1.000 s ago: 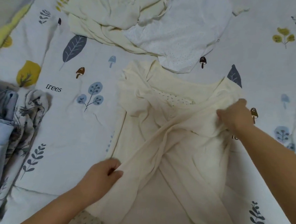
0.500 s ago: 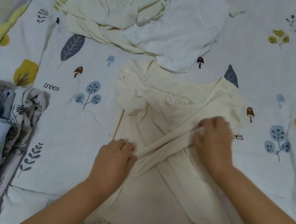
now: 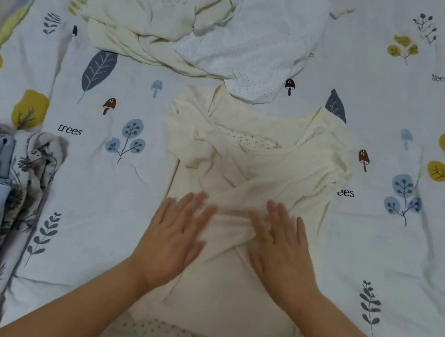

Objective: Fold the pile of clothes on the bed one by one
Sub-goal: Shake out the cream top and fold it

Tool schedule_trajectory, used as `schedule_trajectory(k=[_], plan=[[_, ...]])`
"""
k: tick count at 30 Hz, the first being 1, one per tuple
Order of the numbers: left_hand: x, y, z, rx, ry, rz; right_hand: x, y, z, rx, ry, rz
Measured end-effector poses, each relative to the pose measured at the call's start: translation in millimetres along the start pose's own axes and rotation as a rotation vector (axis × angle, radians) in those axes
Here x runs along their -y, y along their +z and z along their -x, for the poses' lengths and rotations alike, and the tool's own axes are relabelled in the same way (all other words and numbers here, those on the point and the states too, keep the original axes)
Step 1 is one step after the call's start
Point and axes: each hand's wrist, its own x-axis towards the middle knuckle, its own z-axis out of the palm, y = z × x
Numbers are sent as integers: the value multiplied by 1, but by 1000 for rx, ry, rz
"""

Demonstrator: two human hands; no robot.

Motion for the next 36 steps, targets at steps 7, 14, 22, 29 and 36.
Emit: schedule_trajectory(k=[7,14,22,29,36], plan=[[7,18,8,354,-84,28,-8,0,7,233,-15,-109],[45,-20,46,201,118,-97,-52,-25,82,115,-28,74],[61,-28,71,325,395,-254,-57,-21,124,281,-198,91],[56,-31,67,498,225,196,-47,-26,108,361,-70,-222],[47,-85,7,291,-302,1086,-52,-67,59,167,383,-982]])
